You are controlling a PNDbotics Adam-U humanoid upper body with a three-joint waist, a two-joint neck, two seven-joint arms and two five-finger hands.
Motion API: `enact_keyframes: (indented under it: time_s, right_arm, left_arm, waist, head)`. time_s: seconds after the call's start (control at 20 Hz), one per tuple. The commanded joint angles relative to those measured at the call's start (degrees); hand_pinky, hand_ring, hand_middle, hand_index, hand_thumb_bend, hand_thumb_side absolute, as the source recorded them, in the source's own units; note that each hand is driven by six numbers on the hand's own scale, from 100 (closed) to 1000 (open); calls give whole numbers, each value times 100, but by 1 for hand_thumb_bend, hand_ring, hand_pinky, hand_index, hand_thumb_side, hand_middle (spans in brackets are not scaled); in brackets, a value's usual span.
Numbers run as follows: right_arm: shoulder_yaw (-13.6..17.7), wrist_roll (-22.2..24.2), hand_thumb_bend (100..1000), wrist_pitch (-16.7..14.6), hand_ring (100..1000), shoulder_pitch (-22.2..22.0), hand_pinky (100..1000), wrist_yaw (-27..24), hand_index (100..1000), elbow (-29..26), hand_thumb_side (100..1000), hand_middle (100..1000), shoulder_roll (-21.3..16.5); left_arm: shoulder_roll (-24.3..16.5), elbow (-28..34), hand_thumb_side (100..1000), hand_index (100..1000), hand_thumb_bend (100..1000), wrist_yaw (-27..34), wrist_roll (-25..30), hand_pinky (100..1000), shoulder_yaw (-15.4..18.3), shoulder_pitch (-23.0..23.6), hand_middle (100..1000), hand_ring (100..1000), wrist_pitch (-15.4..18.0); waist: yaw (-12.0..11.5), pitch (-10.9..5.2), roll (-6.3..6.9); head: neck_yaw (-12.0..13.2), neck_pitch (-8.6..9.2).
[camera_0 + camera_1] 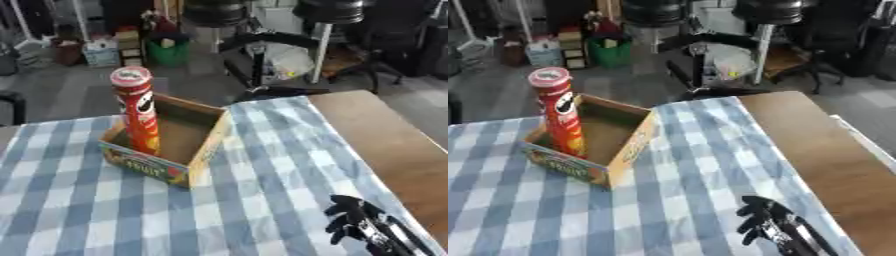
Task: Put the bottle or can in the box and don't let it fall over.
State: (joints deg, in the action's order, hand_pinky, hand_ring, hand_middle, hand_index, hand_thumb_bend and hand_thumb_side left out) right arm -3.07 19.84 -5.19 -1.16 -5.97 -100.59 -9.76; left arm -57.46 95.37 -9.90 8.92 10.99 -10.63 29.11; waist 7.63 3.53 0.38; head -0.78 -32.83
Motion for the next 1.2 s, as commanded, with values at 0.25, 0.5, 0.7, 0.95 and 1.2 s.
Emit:
enact_keyframes:
  time_s: [0.25, 0.5, 0.7, 0.95, 1.2]
  right_arm:
    - [116, -126, 100, -31, 587, -83, 496, 126, 831, -122, 675, 659, 99]
    - [92, -115, 100, -18, 586, -213, 496, 148, 831, -173, 671, 659, 130]
    - [84, -128, 100, -12, 587, -256, 496, 114, 836, -207, 670, 661, 121]
    - [70, -144, 100, -7, 586, -238, 496, 74, 837, -215, 669, 661, 112]
    - [68, -161, 100, -1, 586, -232, 496, 93, 836, -208, 670, 661, 132]
  left_arm:
    - [2191, 1593, 686, 816, 100, -187, -353, 641, 1221, 1696, 716, 651, -1142]
    - [3621, 1891, 731, 791, 100, -183, 11, 583, 1386, 1749, 678, 611, -1978]
    - [4222, 1763, 757, 786, 100, -122, 401, 569, 1357, 1550, 671, 602, -2430]
    - [4389, 1527, 767, 784, 100, -84, 741, 561, 1244, 1484, 667, 597, -2563]
    - [4441, 1370, 762, 778, 100, -34, 757, 549, 1237, 1414, 656, 587, -2573]
  waist:
    - [-244, -16, -90]
    - [-407, -129, -177]
    - [-445, -186, -207]
    - [-403, -190, -208]
    - [-390, -157, -210]
  head:
    - [-15, 74]
    - [108, -51]
    - [355, -197]
    - [482, -280]
    - [501, -348]
